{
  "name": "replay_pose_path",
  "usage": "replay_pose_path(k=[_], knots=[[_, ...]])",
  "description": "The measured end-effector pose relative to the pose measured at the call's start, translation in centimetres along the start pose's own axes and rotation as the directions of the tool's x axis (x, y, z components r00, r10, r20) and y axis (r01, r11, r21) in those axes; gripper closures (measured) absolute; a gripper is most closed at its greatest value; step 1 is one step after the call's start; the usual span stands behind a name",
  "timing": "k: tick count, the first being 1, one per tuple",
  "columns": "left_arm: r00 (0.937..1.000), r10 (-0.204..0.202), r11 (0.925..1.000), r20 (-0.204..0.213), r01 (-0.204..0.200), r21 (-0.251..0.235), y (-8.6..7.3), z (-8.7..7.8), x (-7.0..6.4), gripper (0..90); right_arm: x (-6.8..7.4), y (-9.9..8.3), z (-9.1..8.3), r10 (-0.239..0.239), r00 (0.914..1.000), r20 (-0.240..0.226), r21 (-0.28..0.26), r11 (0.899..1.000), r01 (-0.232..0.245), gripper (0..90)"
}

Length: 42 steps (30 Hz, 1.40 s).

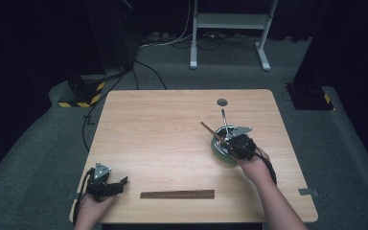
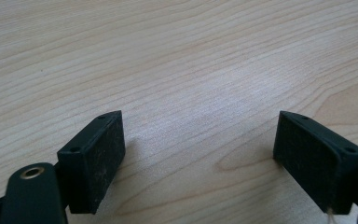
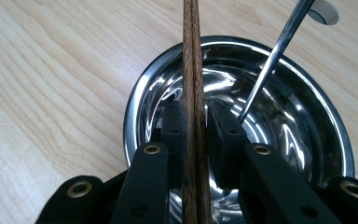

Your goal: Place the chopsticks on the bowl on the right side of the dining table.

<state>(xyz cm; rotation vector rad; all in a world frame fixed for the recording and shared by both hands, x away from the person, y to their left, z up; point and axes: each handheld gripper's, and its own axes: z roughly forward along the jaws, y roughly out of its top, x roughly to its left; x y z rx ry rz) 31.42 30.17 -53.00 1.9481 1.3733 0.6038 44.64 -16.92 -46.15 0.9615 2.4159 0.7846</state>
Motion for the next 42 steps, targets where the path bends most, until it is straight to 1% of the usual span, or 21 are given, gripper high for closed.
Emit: replay_pose_path(k=[5, 6, 9, 10, 11, 13, 17, 18, 20, 22, 24, 26, 28, 30, 32, 33, 35, 37, 38, 42], knots=[[1.0000, -0.003, 1.0000, -0.002, 0.003, 0.003, 0.0, 0.0, 0.0, 16.5, -0.2, -0.9, -0.6, -0.003, 0.9998, -0.020, -0.012, 1.000, 0.003, 77.6], [1.0000, -0.003, 1.0000, -0.003, 0.003, 0.003, 0.0, 0.0, 0.0, 16.5, -0.1, -1.0, -0.7, -0.006, 0.9999, -0.016, -0.016, 1.000, 0.006, 77.6], [1.0000, -0.006, 1.0000, -0.005, 0.006, 0.003, 0.0, 0.0, 0.0, 16.5, -0.2, -1.4, -1.1, -0.019, 0.9994, -0.031, -0.012, 1.000, 0.018, 77.7], [1.0000, -0.006, 1.0000, -0.005, 0.006, 0.003, 0.0, 0.0, -0.1, 16.5, -0.1, -1.5, -1.2, -0.023, 0.9988, -0.043, -0.015, 1.000, 0.022, 77.6], [1.0000, -0.006, 1.0000, -0.005, 0.006, 0.003, 0.0, 0.0, 0.0, 16.5, -0.1, -1.5, -1.2, -0.024, 0.9989, -0.041, -0.018, 1.000, 0.023, 77.6], [1.0000, -0.004, 1.0000, -0.006, 0.004, 0.002, 0.0, 0.0, 0.0, 16.5, 0.0, -1.6, -1.3, -0.028, 0.9990, -0.035, -0.026, 0.999, 0.027, 77.6], [1.0000, -0.004, 1.0000, -0.006, 0.004, 0.002, 0.0, 0.0, 0.0, 16.5, -0.1, -1.6, -1.2, -0.030, 0.9983, -0.051, -0.026, 0.999, 0.028, 77.6], [1.0000, -0.004, 1.0000, -0.006, 0.004, 0.002, 0.0, 0.0, 0.0, 16.4, 0.0, -1.5, -1.1, -0.020, 0.9981, -0.059, -0.027, 0.999, 0.018, 77.6], [1.0000, -0.004, 1.0000, -0.006, 0.004, 0.002, 0.0, 0.0, 0.0, 16.5, 0.0, -1.4, -0.9, -0.025, 0.9983, -0.053, -0.035, 0.999, 0.023, 77.6], [1.0000, -0.004, 1.0000, -0.005, 0.004, 0.002, 0.0, 0.0, 0.0, 16.5, 0.1, -1.2, -0.9, -0.029, 0.9975, -0.064, -0.033, 0.999, 0.027, 77.6], [1.0000, -0.004, 1.0000, -0.006, 0.004, 0.002, 0.0, 0.0, 0.0, 16.5, 0.2, -1.2, -0.8, -0.035, 0.9975, -0.062, -0.038, 0.999, 0.032, 77.5], [1.0000, -0.004, 1.0000, -0.005, 0.004, 0.002, 0.0, 0.0, 0.0, 16.5, 0.3, -1.1, -0.8, -0.030, 0.9976, -0.062, -0.037, 0.999, 0.028, 77.2], [1.0000, -0.004, 1.0000, -0.005, 0.004, 0.002, 0.0, 0.0, 0.0, 16.5, 0.3, -1.1, -0.9, -0.032, 0.9981, -0.052, -0.044, 0.999, 0.030, 76.8], [1.0000, -0.004, 1.0000, -0.006, 0.004, 0.002, 0.0, 0.0, 0.0, 16.5, 0.2, -1.1, -1.1, -0.019, 0.9981, -0.059, -0.049, 0.999, 0.016, 76.7], [1.0000, -0.004, 1.0000, -0.006, 0.004, 0.002, 0.0, 0.0, 0.0, 16.5, 0.2, -1.0, -1.4, -0.013, 0.9987, -0.049, -0.060, 0.998, 0.010, 75.3], [1.0000, -0.004, 1.0000, -0.006, 0.004, 0.002, 0.0, 0.0, 0.0, 16.5, 0.2, -1.0, -1.5, -0.003, 0.9985, -0.055, -0.062, 0.998, -0.001, 74.5], [1.0000, -0.004, 1.0000, -0.006, 0.004, 0.002, 0.0, 0.0, 0.0, 16.5, 0.1, -0.9, -2.0, -0.004, 0.9991, -0.042, -0.083, 0.997, 0.000, 73.8], [1.0000, -0.004, 1.0000, -0.006, 0.004, 0.002, 0.0, 0.0, 0.0, 16.5, 0.3, -0.9, -2.5, 0.010, 0.9992, -0.039, -0.093, 0.996, -0.013, 73.4], [1.0000, -0.003, 1.0000, -0.005, 0.003, 0.002, 0.0, 0.0, 0.0, 16.5, 0.4, -0.9, -2.7, 0.002, 0.9994, -0.033, -0.098, 0.995, -0.006, 73.4], [1.0000, -0.006, 1.0000, -0.007, 0.006, 0.003, 0.0, 0.0, 0.0, 16.5, 0.9, -1.4, -3.8, 0.017, 0.9998, -0.009, -0.135, 0.991, -0.018, 73.4]])
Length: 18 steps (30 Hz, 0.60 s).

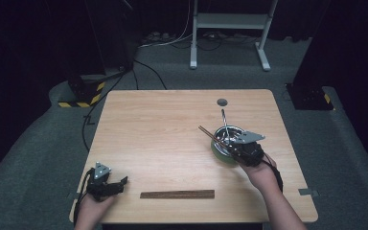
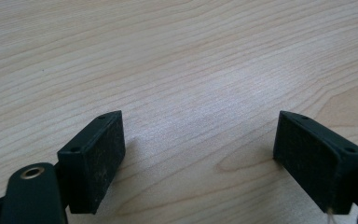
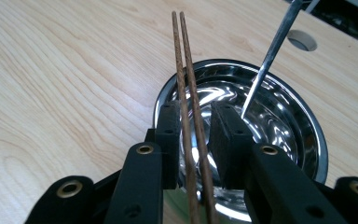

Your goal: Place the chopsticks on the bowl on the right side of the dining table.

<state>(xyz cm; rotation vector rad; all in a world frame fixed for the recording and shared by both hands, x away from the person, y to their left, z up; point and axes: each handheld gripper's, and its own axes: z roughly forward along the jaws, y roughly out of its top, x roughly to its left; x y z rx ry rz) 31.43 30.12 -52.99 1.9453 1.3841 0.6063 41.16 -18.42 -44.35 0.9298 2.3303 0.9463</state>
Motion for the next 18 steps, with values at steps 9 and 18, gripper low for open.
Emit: replay_pose_path(k=[9, 18], knots=[[1.0000, 0.000, 1.0000, 0.000, 0.000, 0.000, 0.0, 0.0, 0.0, 16.5, 1.8, -2.3, -1.2, 0.051, 0.9983, 0.027, -0.049, 0.998, -0.050, 82.0], [1.0000, 0.000, 1.0000, 0.000, 0.000, 0.000, 0.0, 0.0, 0.0, 16.5, 3.4, -4.8, -0.8, 0.074, 0.9906, 0.115, -0.055, 0.996, -0.068, 84.8]])
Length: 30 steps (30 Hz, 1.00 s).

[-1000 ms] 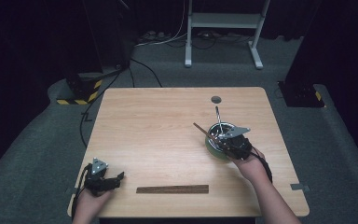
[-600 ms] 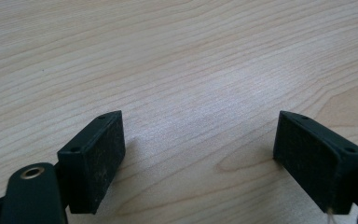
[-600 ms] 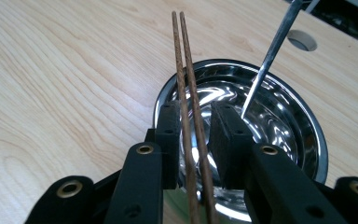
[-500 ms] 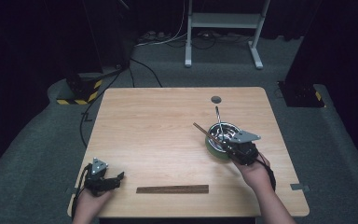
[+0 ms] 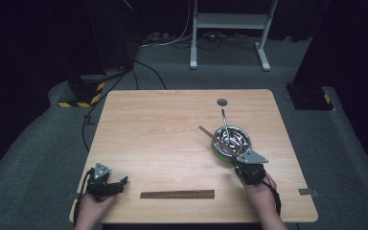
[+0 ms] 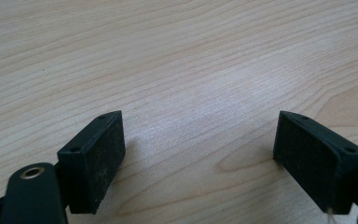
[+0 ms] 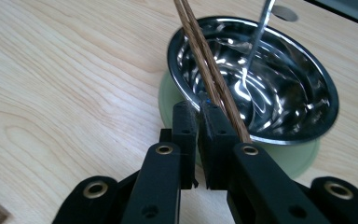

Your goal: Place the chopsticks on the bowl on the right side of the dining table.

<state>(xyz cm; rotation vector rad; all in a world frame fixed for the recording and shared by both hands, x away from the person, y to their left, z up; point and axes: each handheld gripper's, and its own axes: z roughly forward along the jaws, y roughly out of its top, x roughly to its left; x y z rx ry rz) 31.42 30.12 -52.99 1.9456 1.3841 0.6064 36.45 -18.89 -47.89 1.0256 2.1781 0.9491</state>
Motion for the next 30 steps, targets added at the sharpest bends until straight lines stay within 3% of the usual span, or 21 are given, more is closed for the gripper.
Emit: replay_pose_path(k=[10, 22, 30], knots=[[1.0000, 0.001, 1.0000, -0.001, -0.001, 0.000, 0.0, 0.0, 0.0, 16.5, 0.1, -2.2, 0.0, 0.039, 0.9969, 0.069, -0.029, 0.999, -0.037, 84.3], [1.0000, 0.000, 1.0000, -0.001, 0.000, -0.001, 0.0, 0.0, 0.0, 16.7, -1.1, -3.1, -0.3, 0.079, 0.9931, 0.087, -0.043, 0.996, -0.076, 83.7], [0.9999, 0.005, 0.9988, 0.010, -0.006, 0.048, 1.3, -0.1, -0.4, 31.5, -2.6, -3.6, -0.6, 0.114, 0.9885, 0.099, -0.057, 0.992, -0.109, 82.9]])
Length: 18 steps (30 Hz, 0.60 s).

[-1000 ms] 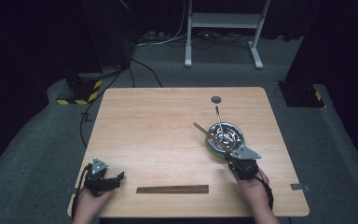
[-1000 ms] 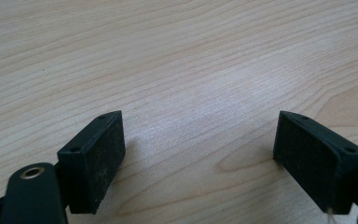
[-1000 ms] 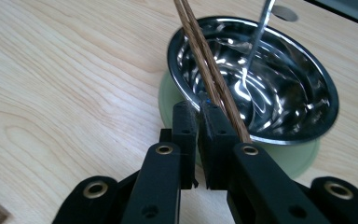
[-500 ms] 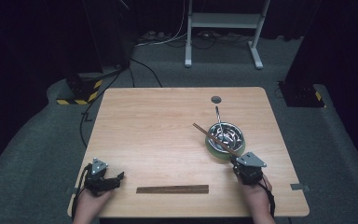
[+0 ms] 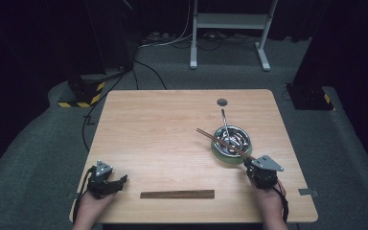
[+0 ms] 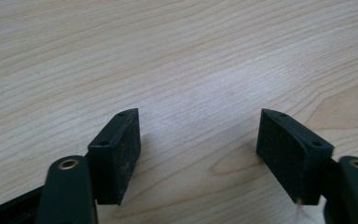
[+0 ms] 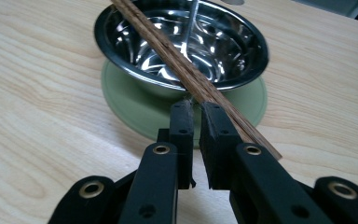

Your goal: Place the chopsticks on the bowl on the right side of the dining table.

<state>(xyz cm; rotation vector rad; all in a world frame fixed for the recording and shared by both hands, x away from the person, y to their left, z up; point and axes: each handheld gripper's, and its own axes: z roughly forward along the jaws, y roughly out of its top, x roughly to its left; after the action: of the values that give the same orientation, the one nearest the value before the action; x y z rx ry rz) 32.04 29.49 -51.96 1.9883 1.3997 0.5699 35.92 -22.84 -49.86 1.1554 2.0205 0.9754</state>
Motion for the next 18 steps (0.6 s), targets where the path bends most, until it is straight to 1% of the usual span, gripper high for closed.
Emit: replay_pose_path(k=[3, 5, 8, 10, 11, 12, 14, 15, 16, 17, 18], knots=[[0.9998, -0.017, 0.9996, 0.012, 0.017, -0.024, 1.2, -0.1, -0.5, 35.9, -0.6, -0.1, 0.0, 0.011, 0.9999, 0.003, -0.006, 1.000, -0.011, 82.6], [0.9988, -0.032, 0.9986, 0.037, 0.033, -0.042, 2.1, 0.1, -0.9, 37.9, -1.0, -0.1, 0.0, 0.024, 0.9997, 0.004, -0.011, 1.000, -0.024, 82.3], [0.9973, -0.035, 0.9982, 0.065, 0.039, -0.046, 3.4, 0.8, -1.8, 38.8, -1.3, -0.1, 0.1, 0.030, 0.9996, -0.002, -0.008, 1.000, -0.030, 81.8], [0.9970, -0.016, 0.9990, 0.076, 0.019, -0.040, 4.2, 1.4, -2.6, 38.6, -1.4, 0.0, 0.2, 0.026, 0.9996, 0.004, -0.005, 1.000, -0.026, 81.7], [0.9961, -0.005, 0.9989, 0.088, 0.009, -0.046, 4.7, 1.8, -3.0, 38.5, -1.5, 0.0, 0.2, 0.030, 0.9995, 0.009, -0.007, 1.000, -0.030, 81.6], [0.9950, -0.005, 0.9989, 0.100, 0.009, -0.047, 5.1, 2.0, -3.4, 38.8, -1.7, 0.1, 0.2, 0.028, 0.9996, 0.007, -0.008, 1.000, -0.028, 81.6], [0.9923, 0.012, 0.9988, 0.123, -0.006, -0.050, 6.2, 2.7, -4.4, 40.1, -2.0, 0.2, 0.3, 0.038, 0.9992, 0.008, -0.006, 0.999, -0.038, 81.6], [0.9906, 0.024, 0.9982, 0.134, -0.017, -0.058, 6.7, 3.0, -4.9, 40.5, -2.2, 0.2, 0.3, 0.036, 0.9993, 0.008, -0.004, 0.999, -0.036, 81.6], [0.9902, 0.029, 0.9981, 0.137, -0.021, -0.058, 7.1, 3.1, -5.3, 40.8, -2.3, 0.3, 0.4, 0.038, 0.9993, 0.009, 0.000, 0.999, -0.038, 81.6], [0.9887, 0.046, 0.9974, 0.143, -0.037, -0.061, 7.6, 3.4, -5.7, 40.9, -2.4, 0.3, 0.4, 0.045, 0.9989, 0.010, 0.004, 0.999, -0.045, 81.6], [0.9885, 0.052, 0.9971, 0.142, -0.044, -0.062, 8.1, 3.7, -6.3, 40.9, -2.6, 0.4, 0.4, 0.045, 0.9989, 0.013, 0.010, 0.999, -0.045, 81.6]])
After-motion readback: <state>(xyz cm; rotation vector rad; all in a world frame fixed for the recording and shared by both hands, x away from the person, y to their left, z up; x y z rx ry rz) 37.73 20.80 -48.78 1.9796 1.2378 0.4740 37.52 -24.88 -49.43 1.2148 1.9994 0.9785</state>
